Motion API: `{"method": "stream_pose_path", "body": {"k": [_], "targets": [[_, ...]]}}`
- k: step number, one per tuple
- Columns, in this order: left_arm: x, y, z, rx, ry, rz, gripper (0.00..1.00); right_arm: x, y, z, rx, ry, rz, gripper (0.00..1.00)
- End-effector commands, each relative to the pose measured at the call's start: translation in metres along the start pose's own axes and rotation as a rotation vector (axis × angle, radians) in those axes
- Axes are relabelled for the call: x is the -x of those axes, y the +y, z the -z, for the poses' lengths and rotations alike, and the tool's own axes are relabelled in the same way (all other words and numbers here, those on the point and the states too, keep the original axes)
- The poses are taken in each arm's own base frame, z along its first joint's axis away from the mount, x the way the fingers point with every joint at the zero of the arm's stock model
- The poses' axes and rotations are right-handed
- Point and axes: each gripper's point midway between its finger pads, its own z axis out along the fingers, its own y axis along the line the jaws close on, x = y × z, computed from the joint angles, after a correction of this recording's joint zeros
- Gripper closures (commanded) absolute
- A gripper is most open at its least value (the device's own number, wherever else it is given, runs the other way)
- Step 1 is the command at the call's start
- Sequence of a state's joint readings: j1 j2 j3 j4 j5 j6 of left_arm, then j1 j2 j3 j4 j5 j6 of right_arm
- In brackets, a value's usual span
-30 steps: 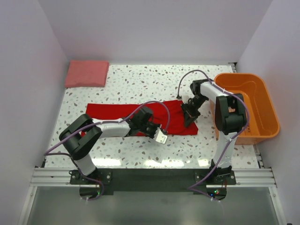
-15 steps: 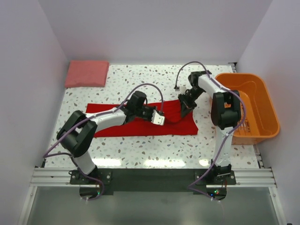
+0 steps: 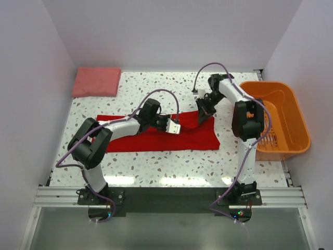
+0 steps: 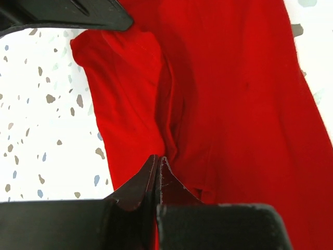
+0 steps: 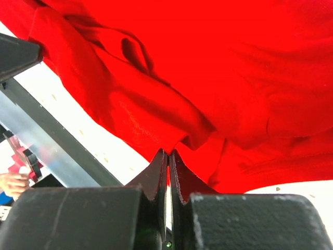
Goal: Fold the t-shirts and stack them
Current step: Fold the tshirt
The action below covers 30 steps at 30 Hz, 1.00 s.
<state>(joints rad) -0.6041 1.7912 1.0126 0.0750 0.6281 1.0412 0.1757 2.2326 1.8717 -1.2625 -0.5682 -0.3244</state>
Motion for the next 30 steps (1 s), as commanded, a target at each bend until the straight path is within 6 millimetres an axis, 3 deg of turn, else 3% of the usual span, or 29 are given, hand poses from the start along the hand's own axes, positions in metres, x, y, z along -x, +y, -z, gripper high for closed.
{"method": "stream_pose_path", "body": {"k": [1,5,11,12,15,16,17,19,23,25,28,30], "targets": [[0.006,0.025,0.003,0.057,-0.033,-0.069,1.00,-0.003,0.003,0.000,0.017,0.005,-0.022,1.00],[0.008,0.018,0.012,0.032,-0.047,-0.106,1.00,-0.018,0.006,0.000,0.013,0.032,-0.029,1.00],[0.009,-0.019,0.015,-0.102,-0.074,-0.081,0.99,-0.037,0.005,-0.003,-0.017,0.043,-0.045,1.00],[0.008,-0.021,0.016,-0.109,-0.071,-0.074,0.95,-0.035,0.003,-0.004,-0.027,0.035,-0.044,1.00],[0.009,-0.027,0.019,-0.148,-0.064,-0.034,0.76,-0.030,-0.003,0.000,-0.083,0.018,-0.033,0.86],[0.011,-0.028,0.022,-0.152,-0.064,-0.017,0.71,-0.025,-0.004,0.006,-0.103,0.003,-0.022,0.73],[0.016,-0.023,0.029,-0.137,-0.066,-0.007,0.64,-0.024,-0.005,0.010,-0.117,-0.003,-0.014,0.66],[0.016,-0.016,0.044,-0.109,-0.067,0.082,0.59,-0.024,-0.003,0.025,-0.158,-0.018,0.027,0.59],[0.011,-0.003,0.086,-0.067,-0.006,0.248,0.58,-0.024,0.015,0.048,-0.183,-0.073,0.109,0.62],[-0.001,-0.014,0.109,-0.078,0.059,0.362,0.60,-0.028,0.030,0.045,-0.203,-0.059,0.186,0.67],[-0.025,-0.043,0.135,-0.103,0.167,0.530,0.64,-0.038,0.048,0.022,-0.227,0.005,0.292,0.72],[-0.045,-0.063,0.152,-0.107,0.236,0.644,0.66,-0.039,0.050,0.010,-0.257,0.027,0.318,0.75]]}}
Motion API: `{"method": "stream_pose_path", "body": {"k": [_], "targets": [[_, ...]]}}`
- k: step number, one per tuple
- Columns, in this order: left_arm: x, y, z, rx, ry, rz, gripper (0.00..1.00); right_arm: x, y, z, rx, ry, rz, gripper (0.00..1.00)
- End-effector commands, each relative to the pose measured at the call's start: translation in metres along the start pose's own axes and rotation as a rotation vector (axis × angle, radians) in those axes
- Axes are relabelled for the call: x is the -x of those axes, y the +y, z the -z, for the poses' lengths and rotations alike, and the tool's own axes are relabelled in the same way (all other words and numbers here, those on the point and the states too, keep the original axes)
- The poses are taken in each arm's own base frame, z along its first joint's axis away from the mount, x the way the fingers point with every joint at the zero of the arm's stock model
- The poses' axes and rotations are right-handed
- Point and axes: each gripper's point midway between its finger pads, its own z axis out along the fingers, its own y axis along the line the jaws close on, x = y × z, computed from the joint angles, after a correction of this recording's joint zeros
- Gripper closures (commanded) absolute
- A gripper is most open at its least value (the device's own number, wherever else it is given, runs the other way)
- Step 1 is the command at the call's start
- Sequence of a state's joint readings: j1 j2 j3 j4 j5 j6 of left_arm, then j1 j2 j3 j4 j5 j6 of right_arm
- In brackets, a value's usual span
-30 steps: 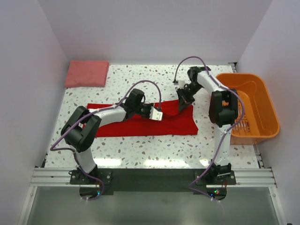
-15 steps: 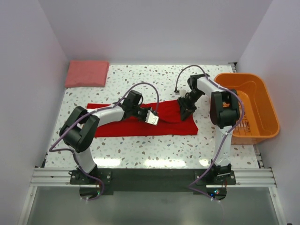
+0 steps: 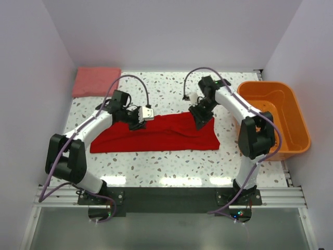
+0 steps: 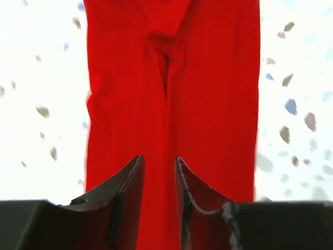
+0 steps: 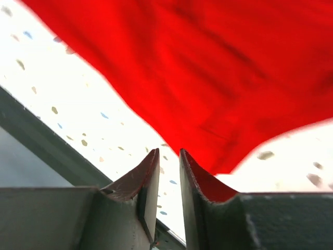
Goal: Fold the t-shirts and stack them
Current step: Fold the tshirt
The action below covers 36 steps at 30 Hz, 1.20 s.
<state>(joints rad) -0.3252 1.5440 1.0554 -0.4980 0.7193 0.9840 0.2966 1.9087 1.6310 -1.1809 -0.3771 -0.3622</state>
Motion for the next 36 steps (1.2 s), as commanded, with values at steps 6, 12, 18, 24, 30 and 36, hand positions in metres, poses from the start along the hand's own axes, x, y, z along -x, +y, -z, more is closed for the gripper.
{"method": "stream_pose_path", "body": {"k": [6,12,18,24,30,36], "targets": [[-0.074,-0.037,0.036,0.002,0.185,0.409,0.69,0.000,0.006,-0.055,-0.109,0.087,0.116,0.78],[-0.084,-0.010,0.010,0.026,0.153,0.550,0.76,0.015,-0.015,-0.080,-0.162,0.085,0.089,0.80],[-0.116,0.023,-0.011,0.145,0.205,0.677,0.78,0.027,-0.040,-0.099,-0.251,0.067,0.104,0.81],[-0.117,0.024,-0.013,0.117,0.203,0.708,0.74,0.075,-0.082,-0.102,-0.432,-0.027,0.167,0.81],[-0.065,0.012,0.036,0.134,0.130,0.449,0.64,0.171,-0.139,-0.071,-0.761,-0.248,0.288,0.75],[-0.093,-0.009,0.062,0.128,0.324,0.290,0.63,0.252,-0.147,-0.023,-0.875,-0.491,0.354,0.67]]}}
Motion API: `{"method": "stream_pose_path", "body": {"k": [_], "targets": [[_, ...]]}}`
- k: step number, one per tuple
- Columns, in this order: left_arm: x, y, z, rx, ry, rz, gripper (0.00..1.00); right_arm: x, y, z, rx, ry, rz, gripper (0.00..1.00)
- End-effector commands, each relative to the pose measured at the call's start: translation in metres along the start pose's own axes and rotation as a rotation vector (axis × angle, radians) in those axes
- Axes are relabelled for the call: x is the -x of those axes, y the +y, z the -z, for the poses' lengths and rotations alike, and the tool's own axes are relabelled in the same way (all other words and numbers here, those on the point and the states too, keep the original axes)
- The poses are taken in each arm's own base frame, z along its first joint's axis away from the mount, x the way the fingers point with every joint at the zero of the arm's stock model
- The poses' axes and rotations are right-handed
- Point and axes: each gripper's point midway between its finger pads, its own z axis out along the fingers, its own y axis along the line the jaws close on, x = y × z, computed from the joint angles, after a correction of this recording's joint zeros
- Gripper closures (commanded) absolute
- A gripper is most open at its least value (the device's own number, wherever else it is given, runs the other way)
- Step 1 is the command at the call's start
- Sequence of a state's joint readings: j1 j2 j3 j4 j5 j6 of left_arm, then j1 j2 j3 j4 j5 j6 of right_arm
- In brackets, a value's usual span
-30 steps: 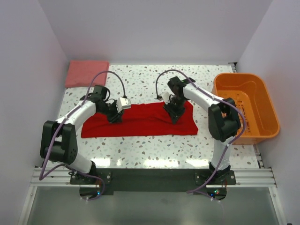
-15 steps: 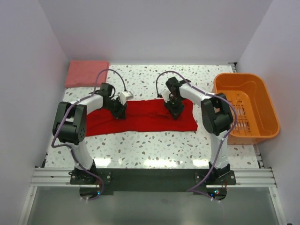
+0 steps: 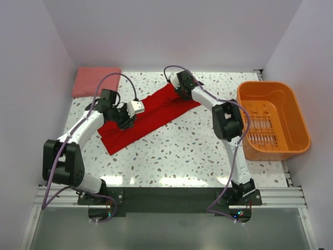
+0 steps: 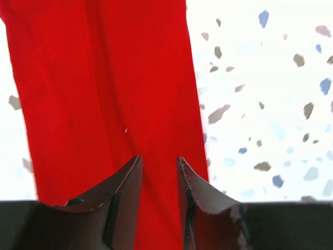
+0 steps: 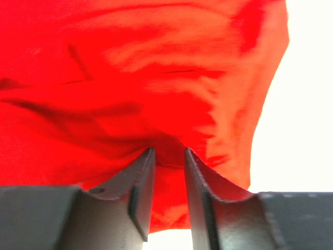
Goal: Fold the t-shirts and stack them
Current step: Fold the tshirt
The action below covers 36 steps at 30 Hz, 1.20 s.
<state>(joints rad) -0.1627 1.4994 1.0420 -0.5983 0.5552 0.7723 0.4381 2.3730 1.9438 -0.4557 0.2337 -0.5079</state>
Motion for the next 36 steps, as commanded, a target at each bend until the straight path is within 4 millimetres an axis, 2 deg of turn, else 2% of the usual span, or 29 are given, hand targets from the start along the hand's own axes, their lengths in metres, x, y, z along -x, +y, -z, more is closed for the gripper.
{"method": "stream_pose_path", "body": {"k": [1,3,5,6,8,9,12,13,14,15,16,18,19,21,22,23,24,25,26,27,28,30,33,34,35,36], "targets": [[-0.042,-0.005,0.005,-0.007,0.155,-0.099,0.64,0.064,-0.056,0.013,-0.180,-0.190,-0.011,0.65],[-0.053,0.004,0.002,0.027,0.206,-0.117,0.64,0.077,-0.061,0.027,-0.168,-0.230,-0.028,0.64],[-0.058,0.008,-0.004,0.034,0.228,-0.144,0.65,0.077,-0.060,0.037,-0.150,-0.236,-0.043,0.61],[-0.069,0.010,-0.009,0.033,0.272,-0.155,0.67,0.082,-0.065,0.052,-0.153,-0.257,-0.052,0.60],[-0.077,0.011,-0.016,0.024,0.304,-0.178,0.69,0.076,-0.059,0.061,-0.121,-0.252,-0.069,0.53],[-0.086,0.009,-0.020,0.011,0.331,-0.174,0.71,0.080,-0.064,0.077,-0.122,-0.268,-0.079,0.51],[-0.103,0.004,-0.028,-0.007,0.385,-0.190,0.74,0.070,-0.057,0.093,-0.079,-0.247,-0.116,0.48],[-0.109,-0.003,-0.030,-0.030,0.402,-0.196,0.75,0.069,-0.057,0.107,-0.063,-0.248,-0.140,0.47],[-0.112,-0.027,-0.034,-0.100,0.405,-0.224,0.78,0.060,-0.049,0.124,-0.014,-0.233,-0.163,0.47],[-0.114,-0.029,-0.033,-0.108,0.410,-0.221,0.78,0.060,-0.049,0.124,-0.013,-0.233,-0.163,0.47],[-0.115,-0.050,-0.038,-0.157,0.417,-0.236,0.80,0.054,-0.045,0.136,0.014,-0.225,-0.182,0.47],[-0.113,-0.081,-0.042,-0.237,0.421,-0.235,0.80,0.046,-0.042,0.145,0.041,-0.208,-0.202,0.48],[-0.107,-0.109,-0.049,-0.305,0.415,-0.267,0.81,0.038,-0.039,0.154,0.061,-0.187,-0.222,0.48],[-0.089,-0.147,-0.056,-0.380,0.373,-0.229,0.81,0.021,-0.037,0.158,0.101,-0.156,-0.253,0.48],[-0.071,-0.178,-0.063,-0.440,0.354,-0.295,0.82,0.009,-0.034,0.160,0.125,-0.122,-0.270,0.48],[-0.058,-0.202,-0.065,-0.486,0.332,-0.260,0.83,-0.004,-0.036,0.163,0.136,-0.102,-0.285,0.49],[-0.045,-0.218,-0.068,-0.509,0.311,-0.270,0.83,-0.011,-0.034,0.164,0.151,-0.089,-0.294,0.49],[-0.017,-0.230,-0.072,-0.521,0.252,-0.291,0.83,-0.023,-0.034,0.165,0.156,-0.058,-0.301,0.50],[0.000,-0.255,-0.071,-0.567,0.231,-0.301,0.83,-0.035,-0.032,0.165,0.162,-0.032,-0.306,0.51],[0.018,-0.268,-0.068,-0.612,0.188,-0.293,0.83,-0.044,-0.034,0.164,0.178,-0.019,-0.322,0.52],[0.052,-0.271,-0.065,-0.618,0.115,-0.299,0.82,-0.051,-0.030,0.164,0.205,0.002,-0.325,0.53],[0.097,-0.272,-0.048,-0.619,0.000,-0.296,0.75,-0.061,-0.023,0.160,0.251,0.031,-0.334,0.57],[0.137,-0.253,-0.023,-0.564,-0.157,-0.273,0.70,-0.062,-0.012,0.150,0.307,0.041,-0.336,0.64],[0.143,-0.229,-0.017,-0.523,-0.190,-0.219,0.69,-0.059,-0.003,0.147,0.351,0.040,-0.353,0.68],[0.151,-0.221,-0.006,-0.533,-0.229,-0.172,0.68,-0.053,-0.001,0.145,0.369,0.030,-0.362,0.69],[0.154,-0.207,-0.004,-0.509,-0.254,-0.140,0.67,-0.055,0.007,0.134,0.396,0.048,-0.375,0.71]]}}
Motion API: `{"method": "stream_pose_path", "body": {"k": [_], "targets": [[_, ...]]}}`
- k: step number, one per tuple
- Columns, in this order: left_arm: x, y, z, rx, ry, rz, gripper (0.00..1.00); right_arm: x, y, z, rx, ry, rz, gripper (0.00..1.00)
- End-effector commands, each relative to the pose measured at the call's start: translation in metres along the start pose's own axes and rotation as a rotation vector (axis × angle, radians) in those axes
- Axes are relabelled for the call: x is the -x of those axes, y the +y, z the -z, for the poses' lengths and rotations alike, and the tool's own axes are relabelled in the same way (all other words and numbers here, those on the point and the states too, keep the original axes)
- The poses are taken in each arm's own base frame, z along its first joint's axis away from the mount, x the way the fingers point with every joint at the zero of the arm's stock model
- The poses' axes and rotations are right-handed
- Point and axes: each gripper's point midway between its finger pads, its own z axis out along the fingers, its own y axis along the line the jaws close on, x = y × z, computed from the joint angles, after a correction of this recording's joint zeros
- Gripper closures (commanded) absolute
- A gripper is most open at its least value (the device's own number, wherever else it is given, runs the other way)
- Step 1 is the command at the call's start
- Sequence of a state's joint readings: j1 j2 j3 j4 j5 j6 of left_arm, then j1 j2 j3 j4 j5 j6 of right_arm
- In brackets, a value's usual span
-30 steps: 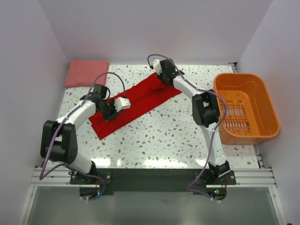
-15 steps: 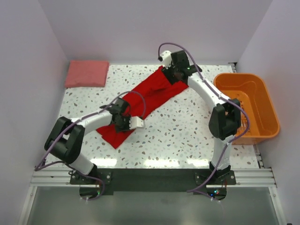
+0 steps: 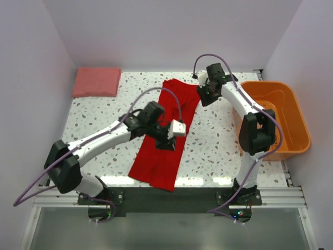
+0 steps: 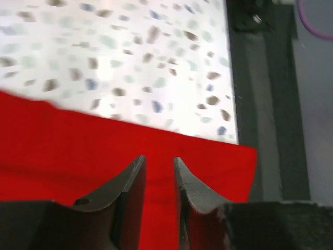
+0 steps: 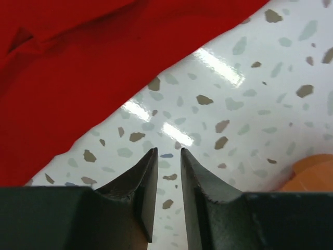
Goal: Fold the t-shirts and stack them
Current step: Fold the tshirt
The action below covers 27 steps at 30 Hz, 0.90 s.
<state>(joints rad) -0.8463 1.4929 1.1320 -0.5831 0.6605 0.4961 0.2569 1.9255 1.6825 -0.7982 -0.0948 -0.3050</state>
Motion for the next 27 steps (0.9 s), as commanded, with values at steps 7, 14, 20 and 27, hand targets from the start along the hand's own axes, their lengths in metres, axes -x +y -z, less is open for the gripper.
{"method": "stream_pose_path", "body": {"k": [7,14,20,27], "targets": [[-0.010,0.110,0.102,0.327,-0.288,0.355,0.68,0.032,0.035,-0.068,0.137,0.003,-0.031,0.82],[-0.052,0.149,0.124,0.435,-0.287,0.531,0.68,0.035,-0.001,-0.129,-0.060,0.062,0.022,0.94],[-0.075,0.160,0.129,0.485,-0.275,0.604,0.69,0.071,-0.024,-0.161,-0.192,0.018,0.137,0.94],[-0.087,0.190,0.163,0.567,-0.313,0.622,0.68,0.133,-0.045,-0.161,-0.317,-0.185,0.200,0.87]]}}
